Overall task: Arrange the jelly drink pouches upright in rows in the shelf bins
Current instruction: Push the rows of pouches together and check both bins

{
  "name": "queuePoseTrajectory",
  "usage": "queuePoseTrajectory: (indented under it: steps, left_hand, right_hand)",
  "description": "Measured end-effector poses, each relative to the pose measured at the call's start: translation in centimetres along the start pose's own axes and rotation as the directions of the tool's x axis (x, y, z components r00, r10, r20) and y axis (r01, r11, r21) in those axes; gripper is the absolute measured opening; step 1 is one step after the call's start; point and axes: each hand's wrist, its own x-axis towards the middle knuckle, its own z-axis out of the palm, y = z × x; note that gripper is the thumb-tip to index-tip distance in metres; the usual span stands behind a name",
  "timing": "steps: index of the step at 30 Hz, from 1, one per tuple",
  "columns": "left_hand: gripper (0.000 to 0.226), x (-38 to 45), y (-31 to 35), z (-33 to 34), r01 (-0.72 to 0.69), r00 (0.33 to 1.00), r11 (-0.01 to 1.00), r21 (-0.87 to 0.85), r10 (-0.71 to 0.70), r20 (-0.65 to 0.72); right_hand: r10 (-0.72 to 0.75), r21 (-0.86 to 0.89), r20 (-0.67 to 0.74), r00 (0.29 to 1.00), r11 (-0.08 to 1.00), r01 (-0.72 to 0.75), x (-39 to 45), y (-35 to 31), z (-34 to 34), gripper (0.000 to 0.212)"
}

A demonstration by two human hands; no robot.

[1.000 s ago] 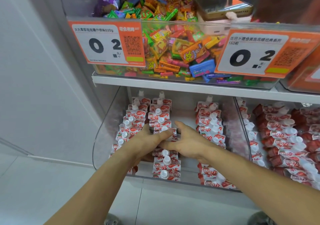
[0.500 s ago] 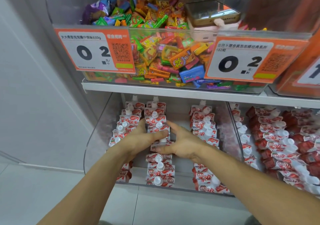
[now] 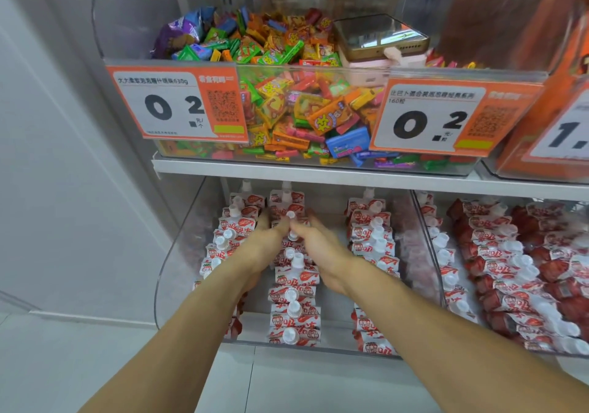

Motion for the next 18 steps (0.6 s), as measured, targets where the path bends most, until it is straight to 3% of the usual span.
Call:
queuePoseTrajectory:
  steps: [2,5,8,11,13,15,18]
  left_hand:
    - [0.067,-0.1,0.0,0.0,-0.028,0.999,0.999,0.044,0.027,0.019]
    - [0.065,0.3,0.1,-0.3,-0.05,0.998,0.998,-0.033,0.049,-0.028]
    - [0.075,0.9,0.5,0.0,-0.092,0.994,0.995,-0.036,0.09,-0.067]
    - [0.073,1.4,0.2,0.3,-0.071,0.997,0.997,0.018,0.072,-0.032]
    - [0.081,1.6,0.1,0.4,-0.052,0.999,0.998,0.043,0.053,-0.009]
    - [0.084,1.6,0.2,0.4,-0.047,0.999,0.998,0.044,0.047,0.012]
    - [0.077,2.0,0.2,0.3,-0.05,0.998,0.998,0.042,0.049,0.03]
  right_hand:
    - [-0.027,-0.06,0.013,1.0,0.998,0.027,0.4,0.2,0.3,0.064]
    - [-0.074,-0.071,0.016,0.997,0.995,0.075,1.2,0.6,-0.4,0.067]
    - [-0.098,-0.103,-0.044,0.994,0.99,0.093,2.1,0.3,-0.6,0.089]
    - [-0.124,-0.091,-0.011,0.992,0.988,0.123,3.0,0.3,-0.7,0.045]
    - [-0.127,-0.043,-0.018,0.992,0.991,0.126,3.3,0.7,-0.7,0.028]
    - [-0.125,-0.022,-0.059,0.99,0.992,0.124,3.5,1.0,-0.8,0.024]
    - [-0.091,0.041,-0.15,0.984,0.994,0.098,3.9,1.0,-0.8,0.047]
